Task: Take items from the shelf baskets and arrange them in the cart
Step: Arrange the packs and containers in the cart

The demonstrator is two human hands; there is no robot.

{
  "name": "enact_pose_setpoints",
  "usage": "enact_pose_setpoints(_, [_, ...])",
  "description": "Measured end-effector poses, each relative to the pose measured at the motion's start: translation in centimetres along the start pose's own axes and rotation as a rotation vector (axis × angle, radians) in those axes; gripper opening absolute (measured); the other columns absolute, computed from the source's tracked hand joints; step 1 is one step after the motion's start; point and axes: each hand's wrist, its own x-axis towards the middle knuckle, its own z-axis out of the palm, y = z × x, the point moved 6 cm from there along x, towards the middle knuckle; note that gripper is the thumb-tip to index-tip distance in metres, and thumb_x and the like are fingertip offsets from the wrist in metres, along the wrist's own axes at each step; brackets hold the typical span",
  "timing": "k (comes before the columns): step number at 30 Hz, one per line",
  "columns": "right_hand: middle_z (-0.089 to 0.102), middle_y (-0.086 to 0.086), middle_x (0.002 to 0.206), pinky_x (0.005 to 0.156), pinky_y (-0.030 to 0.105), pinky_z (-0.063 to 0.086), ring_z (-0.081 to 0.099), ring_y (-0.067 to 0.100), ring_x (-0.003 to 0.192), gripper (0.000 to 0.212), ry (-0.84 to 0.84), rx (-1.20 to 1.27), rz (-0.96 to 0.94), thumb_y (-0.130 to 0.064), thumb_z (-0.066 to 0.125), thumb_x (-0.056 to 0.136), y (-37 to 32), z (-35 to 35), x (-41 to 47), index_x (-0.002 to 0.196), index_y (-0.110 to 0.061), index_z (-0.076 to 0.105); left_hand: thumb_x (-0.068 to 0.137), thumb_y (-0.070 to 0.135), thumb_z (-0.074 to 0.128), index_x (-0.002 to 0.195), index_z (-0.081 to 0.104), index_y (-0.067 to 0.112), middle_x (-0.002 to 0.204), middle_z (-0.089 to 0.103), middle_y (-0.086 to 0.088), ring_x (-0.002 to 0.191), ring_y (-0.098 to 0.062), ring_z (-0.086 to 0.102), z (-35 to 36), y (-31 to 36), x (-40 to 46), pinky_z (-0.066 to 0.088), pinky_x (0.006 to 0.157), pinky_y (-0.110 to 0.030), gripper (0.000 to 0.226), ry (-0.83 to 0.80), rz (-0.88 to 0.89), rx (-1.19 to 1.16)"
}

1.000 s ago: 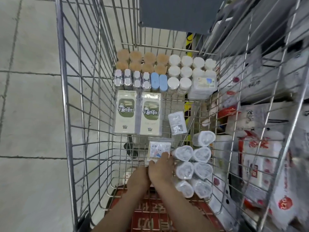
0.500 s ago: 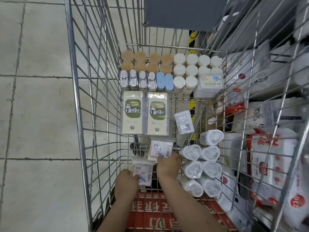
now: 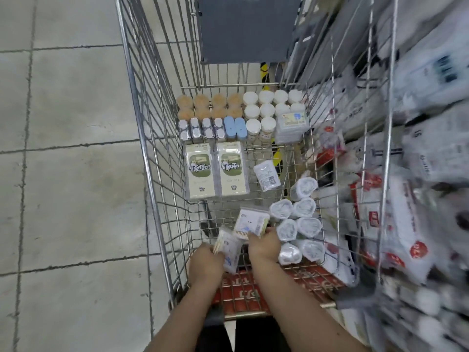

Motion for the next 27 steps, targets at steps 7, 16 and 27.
enact_pose_setpoints(7, [0.067, 0.013, 0.101, 0.088, 0.040, 0.051, 0.063, 0.029, 0.091, 0.029, -0.067, 0.368, 0.096, -0.009, 0.067, 0.085, 0.1, -6.7, -6.9, 0.113, -0.004, 0.062, 0.089, 0.020, 0.063, 0.085, 0.054, 0.016, 0.070, 0.053, 0.011, 0.063, -0.008, 0.051, -5.2, 2.7, -7.9, 0.032, 0.046, -0.017, 0.011, -0.055, 0.292, -0.021])
enact_pose_setpoints(16, [0.071, 0.011, 0.094, 0.074, 0.032, 0.056, 0.068, 0.028, 0.086, 0.009, -0.196, 0.785, -0.119, -0.001, 0.063, 0.088, 0.4, -16.6, -17.3, 0.089, -0.010, 0.062, 0.087, 0.009, 0.066, 0.086, 0.061, 0.000, 0.078, 0.069, -0.008, 0.063, -0.017, 0.067, -14.5, 2.3, -17.8, 0.051, 0.050, -0.020, 0.010, -0.210, 0.403, -0.484])
enact_pose_setpoints(27, [0.074, 0.010, 0.101, 0.074, 0.029, 0.052, 0.072, 0.023, 0.088, 0.026, -0.161, 1.060, -0.281, -0.013, 0.065, 0.086, 4.0, -21.3, -26.0, 0.112, -0.011, 0.063, 0.084, 0.012, 0.067, 0.099, 0.065, 0.012, 0.092, 0.074, -0.004, 0.080, -0.017, 0.070, -19.3, 0.8, -22.4, 0.050, 0.069, -0.027, 0.015, -0.360, 0.480, -0.717])
